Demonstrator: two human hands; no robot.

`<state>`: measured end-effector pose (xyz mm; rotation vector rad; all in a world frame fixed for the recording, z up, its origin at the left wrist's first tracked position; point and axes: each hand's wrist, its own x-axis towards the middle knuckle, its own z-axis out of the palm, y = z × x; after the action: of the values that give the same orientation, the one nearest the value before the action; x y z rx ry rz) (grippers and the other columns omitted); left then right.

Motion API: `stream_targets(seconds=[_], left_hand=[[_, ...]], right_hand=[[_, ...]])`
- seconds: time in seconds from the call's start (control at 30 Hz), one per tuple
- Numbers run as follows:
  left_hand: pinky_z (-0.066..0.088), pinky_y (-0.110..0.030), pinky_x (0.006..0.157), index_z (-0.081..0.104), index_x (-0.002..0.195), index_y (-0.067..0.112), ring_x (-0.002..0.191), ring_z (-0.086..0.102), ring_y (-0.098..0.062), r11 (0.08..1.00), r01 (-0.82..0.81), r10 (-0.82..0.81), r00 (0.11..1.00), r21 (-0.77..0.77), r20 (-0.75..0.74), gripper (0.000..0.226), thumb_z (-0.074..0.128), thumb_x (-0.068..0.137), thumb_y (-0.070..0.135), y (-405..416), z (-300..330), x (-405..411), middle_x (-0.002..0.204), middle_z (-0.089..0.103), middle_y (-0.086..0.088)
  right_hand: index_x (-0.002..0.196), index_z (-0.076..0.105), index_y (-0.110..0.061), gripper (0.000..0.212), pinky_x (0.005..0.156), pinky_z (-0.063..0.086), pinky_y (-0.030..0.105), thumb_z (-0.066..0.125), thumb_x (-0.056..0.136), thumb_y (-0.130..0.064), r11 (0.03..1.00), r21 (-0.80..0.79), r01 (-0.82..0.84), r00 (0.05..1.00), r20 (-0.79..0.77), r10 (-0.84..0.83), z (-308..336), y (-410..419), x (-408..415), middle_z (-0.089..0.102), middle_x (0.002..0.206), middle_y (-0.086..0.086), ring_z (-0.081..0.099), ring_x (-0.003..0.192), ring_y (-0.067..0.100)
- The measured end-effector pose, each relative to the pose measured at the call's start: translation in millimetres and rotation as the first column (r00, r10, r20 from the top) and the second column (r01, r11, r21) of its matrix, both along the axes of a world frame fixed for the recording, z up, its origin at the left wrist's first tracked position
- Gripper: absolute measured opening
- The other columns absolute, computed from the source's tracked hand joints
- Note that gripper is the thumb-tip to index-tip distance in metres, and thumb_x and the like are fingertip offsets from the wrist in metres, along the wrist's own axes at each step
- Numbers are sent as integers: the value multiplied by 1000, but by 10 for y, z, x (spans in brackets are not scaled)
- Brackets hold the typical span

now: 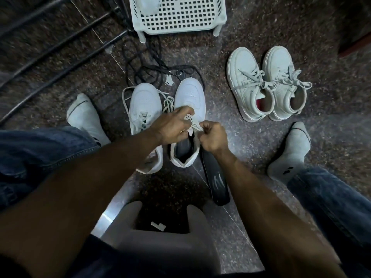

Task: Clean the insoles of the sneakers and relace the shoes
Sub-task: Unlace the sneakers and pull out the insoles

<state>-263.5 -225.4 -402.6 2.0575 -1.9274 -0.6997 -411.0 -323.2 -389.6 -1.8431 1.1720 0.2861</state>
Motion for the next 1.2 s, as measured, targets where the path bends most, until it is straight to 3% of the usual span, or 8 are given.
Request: stream_targets(seconds=[0.1, 0.23, 0.37, 0.43, 0.53, 0.7, 0.9, 1.2], left_hand=[[46, -27, 69, 61, 66, 11, 83, 64, -24, 984, -168, 177, 934, 57, -310, 11, 68, 74, 14, -43, 79, 99, 115, 62, -6], [47, -29, 86, 66, 65, 0, 101, 64, -25, 888, -410, 457, 732, 210, -505, 10, 72, 72, 0, -140, 78, -3, 103, 66, -14], [50, -34, 84, 67, 64, 4, 92, 64, -23, 848, -459, 530, 733, 264, -427, 14, 69, 65, 17, -215, 81, -126, 93, 64, -7], [50, -37, 84, 69, 68, 2, 90, 63, -25, 850, -456, 526, 747, 262, -407, 8, 71, 69, 10, -240, 95, -162, 95, 63, -10], [50, -37, 83, 67, 67, 2, 90, 63, -28, 848, -456, 530, 752, 271, -393, 9, 71, 70, 10, -241, 107, -149, 94, 63, -13], [51, -40, 80, 62, 60, 13, 85, 62, -26, 862, -399, 495, 795, 314, -349, 14, 70, 71, 15, -239, 188, -125, 88, 60, -6], [50, -40, 83, 69, 71, 2, 90, 62, -27, 879, -373, 464, 813, 299, -351, 8, 72, 74, 9, -237, 165, -107, 94, 63, -11], [52, -40, 79, 61, 60, 14, 84, 62, -25, 868, -385, 484, 798, 315, -360, 18, 73, 73, 11, -234, 166, -108, 87, 59, -4]], right_hand=[[89, 71, -26, 22, 72, 54, 34, 55, 76, -20, 992, -107, -69, 997, -53, 64, 77, 30, 18, 73, 82, 1, 67, 78, 26], [113, 62, -24, 35, 80, 51, 38, 51, 82, -14, 969, -213, -126, 986, -135, 98, 196, 12, 5, 70, 104, 13, 64, 95, 37], [108, 52, -16, 20, 70, 45, 40, 53, 89, -16, 922, -370, -115, 991, -112, 78, 449, 196, -135, 58, 112, 9, 60, 90, 37], [105, 57, -19, 17, 73, 47, 39, 51, 89, -19, 931, -310, -192, 976, -156, 149, 533, 354, -221, 63, 109, 10, 62, 91, 37], [118, 59, -22, 34, 83, 50, 42, 50, 87, -13, 939, -135, -317, 919, -290, 268, 504, 527, -275, 66, 115, 14, 62, 102, 40], [135, 36, -11, 51, 91, 45, 47, 53, 88, -16, 986, -29, -162, 902, -409, 136, 369, 538, -93, 44, 141, 10, 53, 120, 37], [147, 17, -6, 84, 91, 45, 44, 65, 87, -39, 988, 48, -145, 859, -490, 150, 273, 532, 65, 23, 146, 9, 49, 125, 33], [147, 20, -5, 74, 98, 41, 44, 58, 91, -36, 992, 87, -88, 843, -524, 121, 223, 472, 150, 25, 150, 10, 43, 131, 32]])
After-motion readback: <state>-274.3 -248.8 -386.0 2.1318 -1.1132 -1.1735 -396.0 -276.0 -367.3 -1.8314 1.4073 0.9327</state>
